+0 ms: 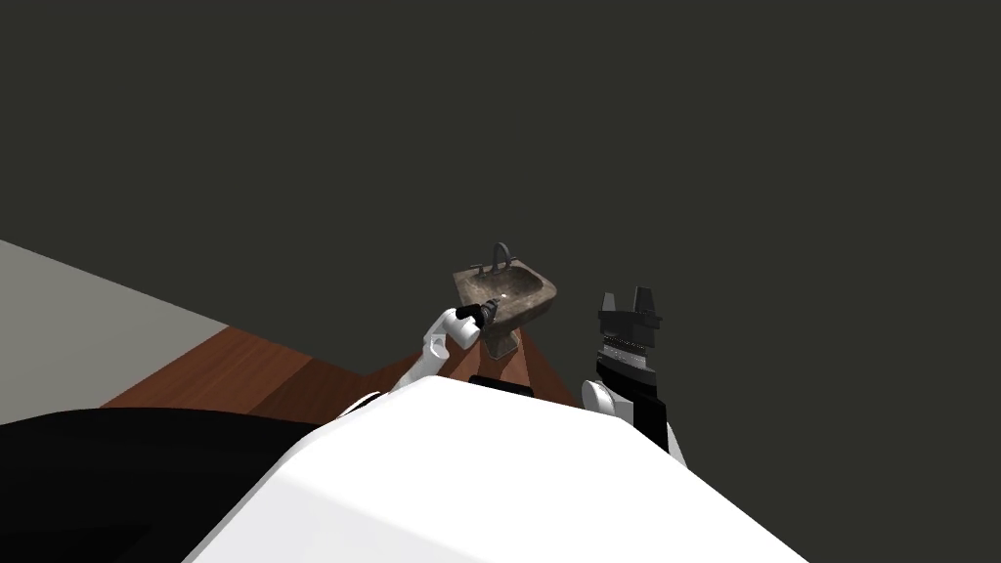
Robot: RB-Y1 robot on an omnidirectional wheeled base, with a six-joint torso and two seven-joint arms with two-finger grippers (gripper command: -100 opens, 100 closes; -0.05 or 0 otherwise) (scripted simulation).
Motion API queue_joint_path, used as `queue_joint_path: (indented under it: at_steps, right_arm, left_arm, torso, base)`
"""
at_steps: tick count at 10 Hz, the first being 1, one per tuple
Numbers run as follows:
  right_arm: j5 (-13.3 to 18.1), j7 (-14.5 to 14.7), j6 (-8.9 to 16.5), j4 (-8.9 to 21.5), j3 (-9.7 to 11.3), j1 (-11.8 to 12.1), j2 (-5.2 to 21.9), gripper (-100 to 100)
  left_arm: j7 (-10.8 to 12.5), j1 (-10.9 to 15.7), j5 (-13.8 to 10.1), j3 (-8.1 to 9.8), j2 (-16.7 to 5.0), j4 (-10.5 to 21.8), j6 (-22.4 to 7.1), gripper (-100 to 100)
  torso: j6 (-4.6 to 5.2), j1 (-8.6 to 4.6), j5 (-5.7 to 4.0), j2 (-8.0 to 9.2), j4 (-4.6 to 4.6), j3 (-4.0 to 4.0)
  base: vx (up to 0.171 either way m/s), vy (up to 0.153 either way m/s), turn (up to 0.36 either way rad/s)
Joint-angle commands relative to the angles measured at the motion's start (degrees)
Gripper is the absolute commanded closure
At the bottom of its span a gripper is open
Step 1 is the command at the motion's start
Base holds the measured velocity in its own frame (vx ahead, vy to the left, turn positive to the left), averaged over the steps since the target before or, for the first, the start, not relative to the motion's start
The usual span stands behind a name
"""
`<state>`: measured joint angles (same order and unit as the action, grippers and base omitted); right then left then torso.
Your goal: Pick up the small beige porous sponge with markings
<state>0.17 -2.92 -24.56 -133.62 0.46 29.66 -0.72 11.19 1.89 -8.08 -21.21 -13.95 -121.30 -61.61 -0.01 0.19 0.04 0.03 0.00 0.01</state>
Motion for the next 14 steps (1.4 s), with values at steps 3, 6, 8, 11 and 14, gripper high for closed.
queue_joint_path:
  at_steps: [3,6,8,11,14]
  right_arm:
    - [0.0,0.0,0.0,0.0,0.0,0.0,0.0,0]
    - [0.0,0.0,0.0,0.0,0.0,0.0,0.0,0]
    - [0.0,0.0,0.0,0.0,0.0,0.0,0.0,0]
    - [0.0,0.0,0.0,0.0,0.0,0.0,0.0,0]
    - [0.0,0.0,0.0,0.0,0.0,0.0,0.0,0]
  left_arm:
    - [0.16,3.13,0.06,-1.26,0.38,0.77,-5.39,-100]
    - [0.21,5.91,0.0,-2.27,0.68,1.5,-9.88,-100]
    - [0.22,8.66,-0.03,-3.27,1.07,2.25,-13.22,-100]
    - [0.2,11.39,-0.04,-4.24,1.55,3.03,-17.57,-100]
    - [0.08,16.41,0.0,-6.12,2.81,4.62,-22.54,-100]
  torso:
    - [-0.01,0.0,-0.01,-0.01,0.0,0.0]
    - [-0.01,-0.01,-0.01,-0.04,0.0,-0.02]
    - [-0.01,0.13,0.02,-0.01,0.0,-0.01]
    - [-0.01,0.04,0.01,-0.07,-0.01,-0.04]
    - [0.0,0.06,0.02,-0.06,-0.02,-0.03]
  base:
    - [-0.007,0.038,0.047]
    - [0.0,0.038,0.048]
    - [-0.006,0.078,0.066]
    - [0.01,0.048,0.044]
    - [0.014,0.065,0.074]
